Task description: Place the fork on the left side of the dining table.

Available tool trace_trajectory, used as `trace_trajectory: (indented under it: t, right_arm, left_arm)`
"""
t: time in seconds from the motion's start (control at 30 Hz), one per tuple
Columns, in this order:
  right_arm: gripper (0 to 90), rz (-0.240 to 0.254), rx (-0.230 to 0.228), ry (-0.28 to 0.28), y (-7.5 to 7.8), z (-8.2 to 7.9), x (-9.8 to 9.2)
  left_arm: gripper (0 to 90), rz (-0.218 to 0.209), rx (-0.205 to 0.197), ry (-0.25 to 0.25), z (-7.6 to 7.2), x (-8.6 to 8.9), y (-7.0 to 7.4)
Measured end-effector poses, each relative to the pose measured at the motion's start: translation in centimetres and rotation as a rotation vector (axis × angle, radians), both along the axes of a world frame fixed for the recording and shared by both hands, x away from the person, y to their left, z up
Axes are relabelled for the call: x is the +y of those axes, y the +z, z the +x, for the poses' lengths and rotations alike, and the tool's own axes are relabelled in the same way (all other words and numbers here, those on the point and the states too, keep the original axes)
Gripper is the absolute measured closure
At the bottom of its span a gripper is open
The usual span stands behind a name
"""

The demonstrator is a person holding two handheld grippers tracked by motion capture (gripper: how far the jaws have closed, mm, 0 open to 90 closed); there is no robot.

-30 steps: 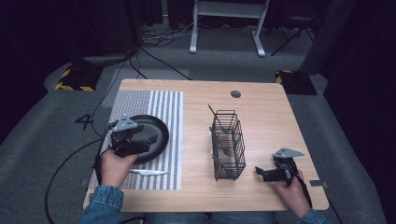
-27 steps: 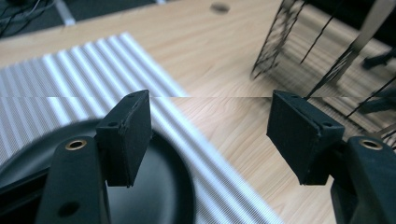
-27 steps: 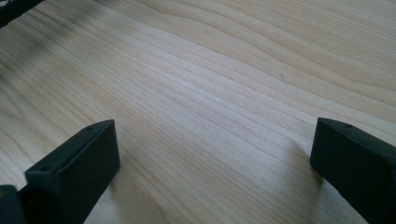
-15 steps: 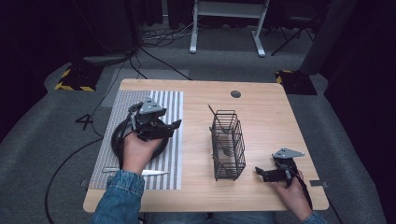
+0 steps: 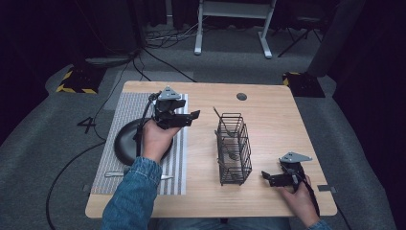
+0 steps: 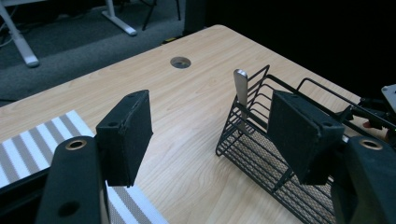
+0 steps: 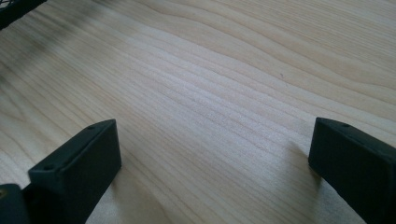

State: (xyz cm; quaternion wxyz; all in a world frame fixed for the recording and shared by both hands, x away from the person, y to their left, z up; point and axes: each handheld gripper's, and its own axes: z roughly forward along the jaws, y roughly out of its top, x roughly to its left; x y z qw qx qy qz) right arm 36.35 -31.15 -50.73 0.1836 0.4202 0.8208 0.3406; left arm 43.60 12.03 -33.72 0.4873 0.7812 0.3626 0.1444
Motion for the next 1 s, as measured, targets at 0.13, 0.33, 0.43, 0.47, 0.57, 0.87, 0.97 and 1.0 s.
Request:
trace_trajectory:
  t: [0.13,0.33,0.43,0.47,0.57,0.87,0.97,1.0]
  right_arm:
    - [2.3,-0.001,0.0,0.0,0.0,0.0,0.0]
    - [2.6,0.0,-0.002,-0.003,0.0,0.0,0.0]
    - [3.4,0.001,-0.004,-0.006,0.0,-0.1,0.0]
    - [4.0,0.002,-0.006,-0.006,0.0,-0.1,0.0]
    - [5.3,0.003,-0.009,-0.004,0.0,-0.2,0.0]
    - [6.7,0.007,-0.012,-0.005,0.0,-0.3,-0.1]
    - [6.9,0.009,-0.012,-0.004,0.0,-0.3,-0.1]
    - [6.9,0.009,-0.012,-0.004,0.0,-0.3,-0.1]
  left_arm:
    - [31.2,-0.019,0.001,-0.014,0.7,-0.7,-0.1]
    - [31.2,-0.021,0.0,-0.031,1.7,-2.1,-0.7]
    - [31.2,-0.035,0.014,-0.035,2.2,-2.8,-1.1]
    - [31.2,-0.038,0.022,-0.031,2.4,-3.0,-1.2]
    - [31.3,-0.054,0.029,-0.024,2.7,-3.4,-1.4]
    - [33.4,-0.047,0.045,-0.021,3.6,-4.8,-2.4]
    - [33.5,-0.018,0.03,-0.019,3.5,-5.3,-2.6]
    - [33.5,-0.021,0.033,-0.023,3.5,-5.5,-2.7]
